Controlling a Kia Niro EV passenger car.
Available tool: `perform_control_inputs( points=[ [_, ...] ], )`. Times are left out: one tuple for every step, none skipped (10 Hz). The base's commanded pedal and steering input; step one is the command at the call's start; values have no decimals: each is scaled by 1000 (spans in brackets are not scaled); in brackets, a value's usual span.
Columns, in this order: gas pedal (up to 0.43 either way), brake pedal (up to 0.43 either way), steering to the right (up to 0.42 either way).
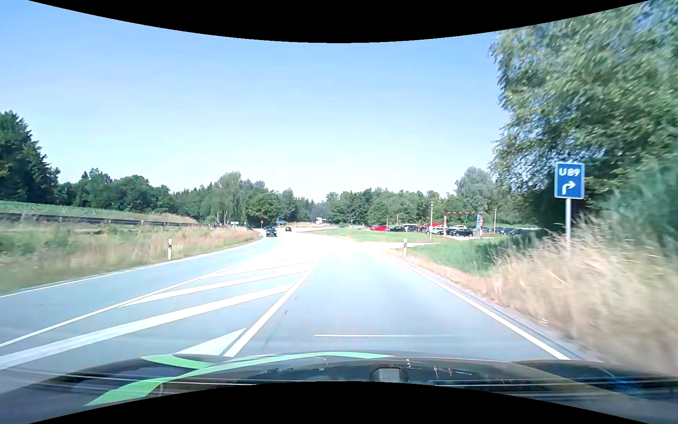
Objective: Follow the waypoints while adhering to traffic rules and regulations
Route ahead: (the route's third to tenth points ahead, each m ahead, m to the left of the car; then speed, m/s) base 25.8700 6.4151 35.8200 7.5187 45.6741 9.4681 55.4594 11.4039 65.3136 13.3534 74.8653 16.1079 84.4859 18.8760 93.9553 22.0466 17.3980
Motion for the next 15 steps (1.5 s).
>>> perform_control_inputs(
  points=[
    [39, 0, -12],
    [8, 0, -14],
    [8, 0, -17],
    [8, 0, -17],
    [8, 0, -17],
    [8, 0, -17],
    [8, 0, -17],
    [8, 0, -17],
    [8, 0, -17],
    [8, 0, -17],
    [8, 0, -19],
    [8, 0, -20],
    [20, 0, -24],
    [20, 0, -28],
    [20, 0, -30]
  ],
)
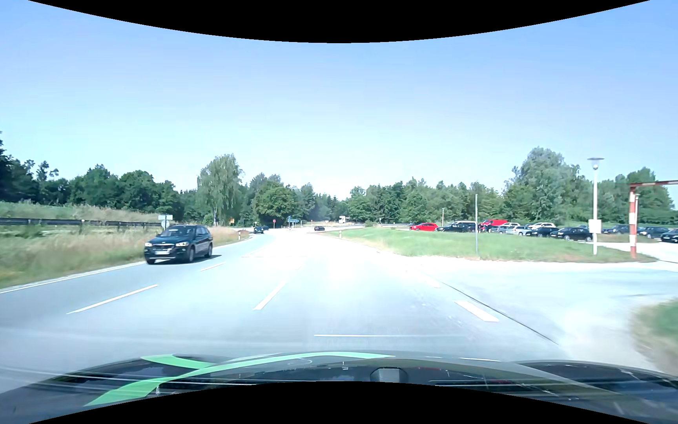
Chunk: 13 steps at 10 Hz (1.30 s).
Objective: Follow the waypoints while adhering to traffic rules and regulations
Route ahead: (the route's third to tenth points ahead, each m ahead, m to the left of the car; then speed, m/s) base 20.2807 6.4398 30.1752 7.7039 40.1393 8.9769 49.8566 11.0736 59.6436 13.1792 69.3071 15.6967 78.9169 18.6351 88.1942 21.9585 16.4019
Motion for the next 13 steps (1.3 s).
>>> perform_control_inputs(
  points=[
    [28, 0, -30],
    [47, 0, -30],
    [47, 0, -30],
    [67, 0, -28],
    [79, 0, -27],
    [87, 0, -28],
    [98, 0, -28],
    [110, 0, -28],
    [110, 0, -28],
    [130, 0, -28],
    [138, 0, -28],
    [150, 0, -28],
    [150, 0, -28]
  ],
)
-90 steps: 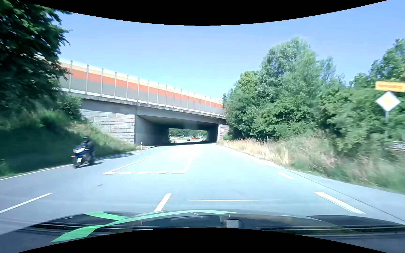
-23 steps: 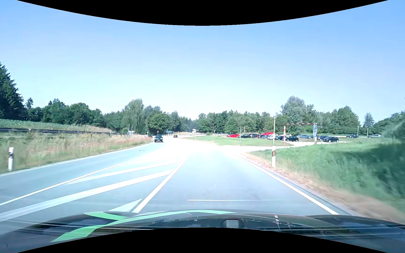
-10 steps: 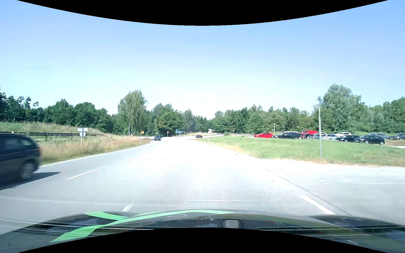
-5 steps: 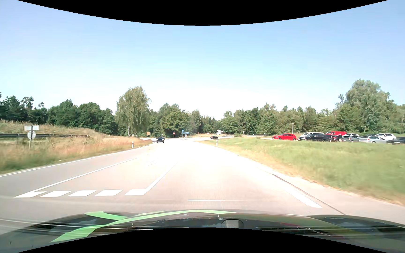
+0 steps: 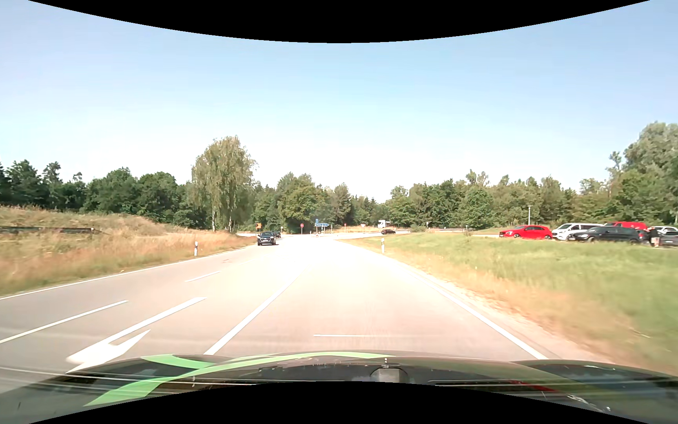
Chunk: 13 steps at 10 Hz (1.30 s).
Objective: Follow the waypoints while adhering to traffic rules and regulations
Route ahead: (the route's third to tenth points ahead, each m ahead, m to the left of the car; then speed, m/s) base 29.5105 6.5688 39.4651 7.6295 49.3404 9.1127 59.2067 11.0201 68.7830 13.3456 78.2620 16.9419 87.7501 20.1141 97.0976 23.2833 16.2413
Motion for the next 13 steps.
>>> perform_control_inputs(
  points=[
    [150, 0, -28],
    [150, 0, -28],
    [150, 0, -28],
    [157, 0, -28],
    [157, 0, -28],
    [169, 0, -25],
    [189, 0, -22],
    [189, 0, -19],
    [197, 0, -18],
    [197, 0, -18],
    [197, 0, -18],
    [197, 0, -18],
    [197, 0, -18]
  ],
)
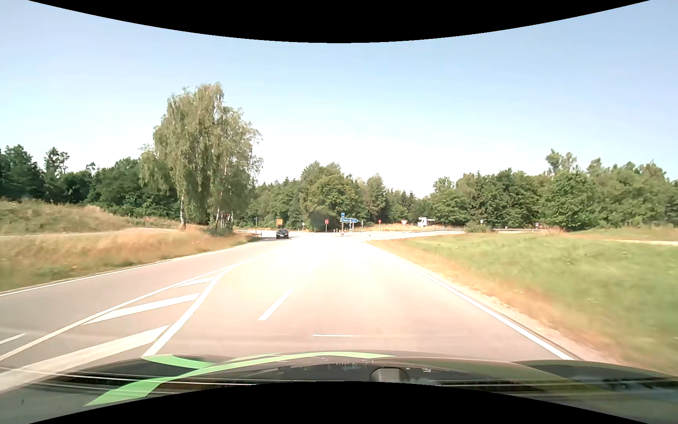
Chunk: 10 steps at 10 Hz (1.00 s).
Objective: Follow the waypoints while adhering to traffic rules and regulations
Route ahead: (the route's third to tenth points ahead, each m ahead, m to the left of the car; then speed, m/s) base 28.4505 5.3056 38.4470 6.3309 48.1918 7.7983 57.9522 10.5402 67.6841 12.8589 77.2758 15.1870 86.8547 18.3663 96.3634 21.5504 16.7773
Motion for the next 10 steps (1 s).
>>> perform_control_inputs(
  points=[
    [197, 0, -17],
    [189, 0, -17],
    [150, 0, -17],
    [150, 0, -17],
    [150, 0, -17],
    [157, 0, -17],
    [169, 0, -17],
    [169, 0, -18],
    [177, 0, -19],
    [177, 0, -19]
  ],
)
